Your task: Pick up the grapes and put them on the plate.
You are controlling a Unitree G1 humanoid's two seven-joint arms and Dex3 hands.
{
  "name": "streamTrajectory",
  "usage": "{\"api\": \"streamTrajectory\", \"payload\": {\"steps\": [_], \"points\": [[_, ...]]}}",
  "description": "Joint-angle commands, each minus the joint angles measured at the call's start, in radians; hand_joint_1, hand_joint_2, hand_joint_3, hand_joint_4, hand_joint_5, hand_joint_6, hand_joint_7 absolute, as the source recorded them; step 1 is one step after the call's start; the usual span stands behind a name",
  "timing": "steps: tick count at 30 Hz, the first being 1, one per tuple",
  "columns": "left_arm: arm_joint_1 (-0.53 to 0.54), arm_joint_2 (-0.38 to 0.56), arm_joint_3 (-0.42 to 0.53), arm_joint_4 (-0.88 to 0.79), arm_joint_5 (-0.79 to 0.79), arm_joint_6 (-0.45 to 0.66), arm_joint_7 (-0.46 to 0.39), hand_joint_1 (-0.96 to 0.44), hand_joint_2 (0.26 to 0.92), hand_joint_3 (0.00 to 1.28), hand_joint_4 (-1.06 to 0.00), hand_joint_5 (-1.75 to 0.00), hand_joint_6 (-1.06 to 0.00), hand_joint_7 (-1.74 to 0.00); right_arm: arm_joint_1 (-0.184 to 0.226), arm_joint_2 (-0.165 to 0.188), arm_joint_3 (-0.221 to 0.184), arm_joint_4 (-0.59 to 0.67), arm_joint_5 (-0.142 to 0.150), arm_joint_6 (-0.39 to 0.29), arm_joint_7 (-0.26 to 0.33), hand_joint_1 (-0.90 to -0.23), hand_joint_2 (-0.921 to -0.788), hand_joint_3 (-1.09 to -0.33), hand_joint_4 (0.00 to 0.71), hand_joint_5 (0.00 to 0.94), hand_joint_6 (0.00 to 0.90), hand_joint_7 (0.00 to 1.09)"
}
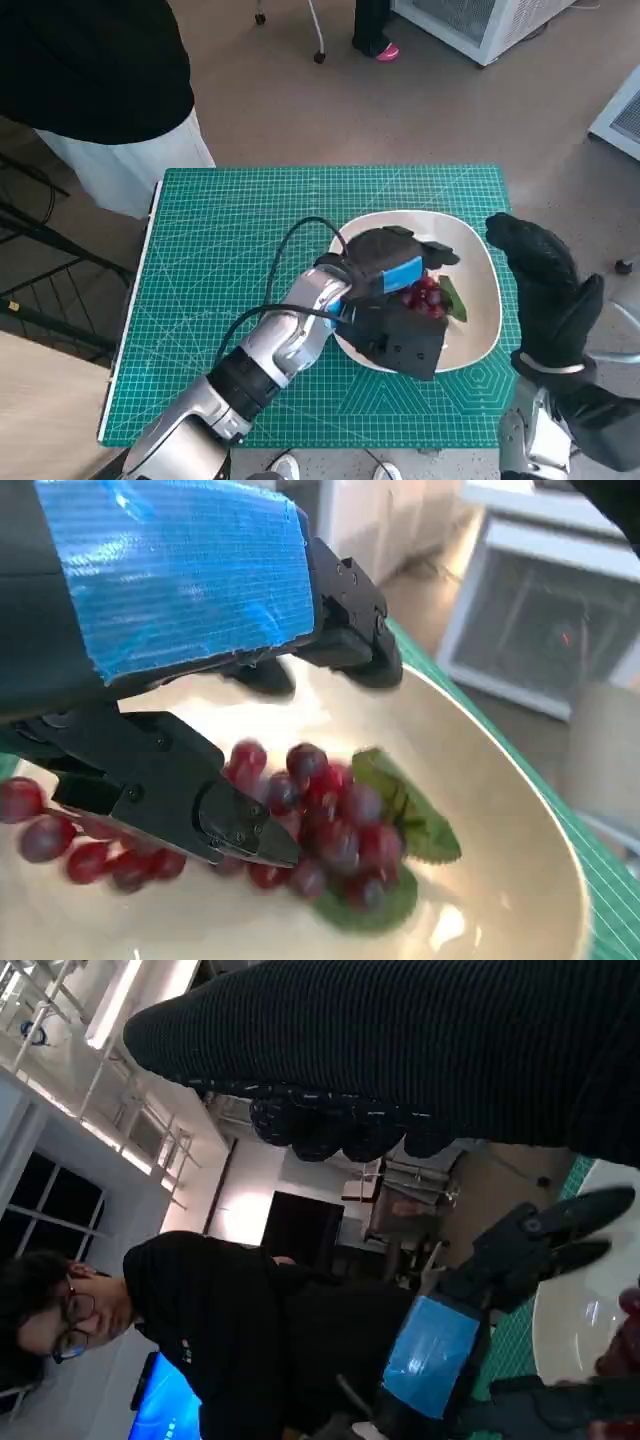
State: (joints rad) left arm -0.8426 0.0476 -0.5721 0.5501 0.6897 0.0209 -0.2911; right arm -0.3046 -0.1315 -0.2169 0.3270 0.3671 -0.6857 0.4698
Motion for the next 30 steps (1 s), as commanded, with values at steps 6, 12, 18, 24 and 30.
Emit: {"api": "streamTrajectory", "payload": {"steps": [6,12,18,24,30], "points": [[-0.028,0.03,-0.016,0.057,0.02,-0.113,0.07,-0.51,0.849,0.02,-0.02,0.0,-0.16,0.0,0.017,0.004,0.003,0.011,-0.002,0.007,-0.004,-0.44,-0.921,-0.541,0.598,0.0,0.558,0.0],[-0.02,0.05,-0.002,0.097,0.013,-0.196,0.145,-0.63,0.912,0.07,0.0,0.0,-0.11,0.0,0.018,0.002,0.004,0.007,-0.002,0.009,-0.004,-0.437,-0.921,-0.541,0.598,0.0,0.558,0.0],[0.0,0.102,0.053,0.087,-0.035,-0.258,0.171,-0.64,0.92,0.09,-0.01,0.0,-0.11,-0.01,0.021,0.0,0.003,0.0,-0.002,0.01,-0.005,-0.436,-0.921,-0.541,0.598,0.0,0.559,0.0],[0.045,0.161,0.163,0.054,-0.16,-0.329,0.154,-0.61,0.921,0.09,-0.02,-0.01,-0.13,-0.01,0.02,-0.001,0.003,-0.002,-0.001,0.013,-0.007,-0.436,-0.921,-0.541,0.598,0.0,0.558,0.0],[0.114,0.175,0.31,0.019,-0.399,-0.371,0.061,-0.57,0.921,0.15,-0.03,-0.01,-0.1,0.0,0.016,0.002,0.004,-0.002,-0.005,0.014,-0.012,-0.436,-0.921,-0.542,0.597,0.0,0.558,0.0]]}}
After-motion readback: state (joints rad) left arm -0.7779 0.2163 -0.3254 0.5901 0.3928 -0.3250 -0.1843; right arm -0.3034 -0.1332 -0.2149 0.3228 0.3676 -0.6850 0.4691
